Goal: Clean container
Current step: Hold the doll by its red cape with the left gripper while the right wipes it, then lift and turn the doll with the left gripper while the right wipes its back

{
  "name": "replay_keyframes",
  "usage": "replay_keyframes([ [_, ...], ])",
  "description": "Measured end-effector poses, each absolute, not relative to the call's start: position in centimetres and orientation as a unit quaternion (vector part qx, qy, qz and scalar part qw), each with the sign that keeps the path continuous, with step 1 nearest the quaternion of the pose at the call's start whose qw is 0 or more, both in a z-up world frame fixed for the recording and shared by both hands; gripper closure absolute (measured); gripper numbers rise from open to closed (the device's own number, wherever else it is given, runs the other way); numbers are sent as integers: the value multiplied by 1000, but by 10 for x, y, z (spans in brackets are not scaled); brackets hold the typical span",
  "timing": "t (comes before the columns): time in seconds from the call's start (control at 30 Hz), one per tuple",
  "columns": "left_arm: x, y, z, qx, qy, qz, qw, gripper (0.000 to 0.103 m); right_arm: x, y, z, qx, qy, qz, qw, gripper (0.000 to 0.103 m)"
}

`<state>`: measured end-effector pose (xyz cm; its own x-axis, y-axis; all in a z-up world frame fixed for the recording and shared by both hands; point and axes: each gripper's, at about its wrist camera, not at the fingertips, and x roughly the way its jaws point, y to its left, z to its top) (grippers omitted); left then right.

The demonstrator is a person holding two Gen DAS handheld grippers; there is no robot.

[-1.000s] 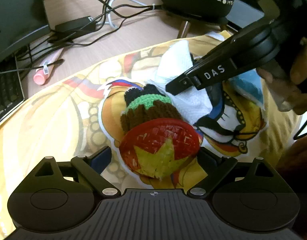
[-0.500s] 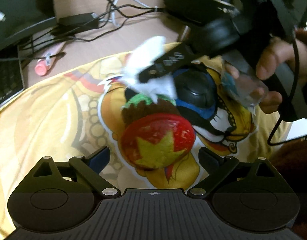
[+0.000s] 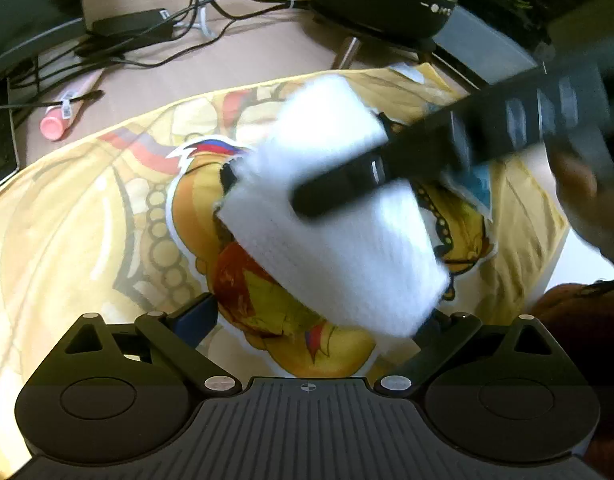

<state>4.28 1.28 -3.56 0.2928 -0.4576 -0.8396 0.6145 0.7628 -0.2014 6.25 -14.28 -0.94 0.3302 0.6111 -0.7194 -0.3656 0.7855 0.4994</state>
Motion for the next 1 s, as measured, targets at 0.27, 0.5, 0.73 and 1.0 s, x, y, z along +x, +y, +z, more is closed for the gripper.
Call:
replay_keyframes([
  [0.27,57,16,-43,25,517,-330,790,3,60,-177,-37,119,532,218,810,90],
  [0.5,73,27,-50,-72,530,-302,789,3,56,-165,-51,110,536,219,808,90],
  [0.73,73,36,-33,-31,483,-262,835,26,60,-178,-35,121,513,202,826,90],
  [1.0,24,-18,-35,398,303,-206,841,21,78,-160,-6,90,468,214,853,90],
])
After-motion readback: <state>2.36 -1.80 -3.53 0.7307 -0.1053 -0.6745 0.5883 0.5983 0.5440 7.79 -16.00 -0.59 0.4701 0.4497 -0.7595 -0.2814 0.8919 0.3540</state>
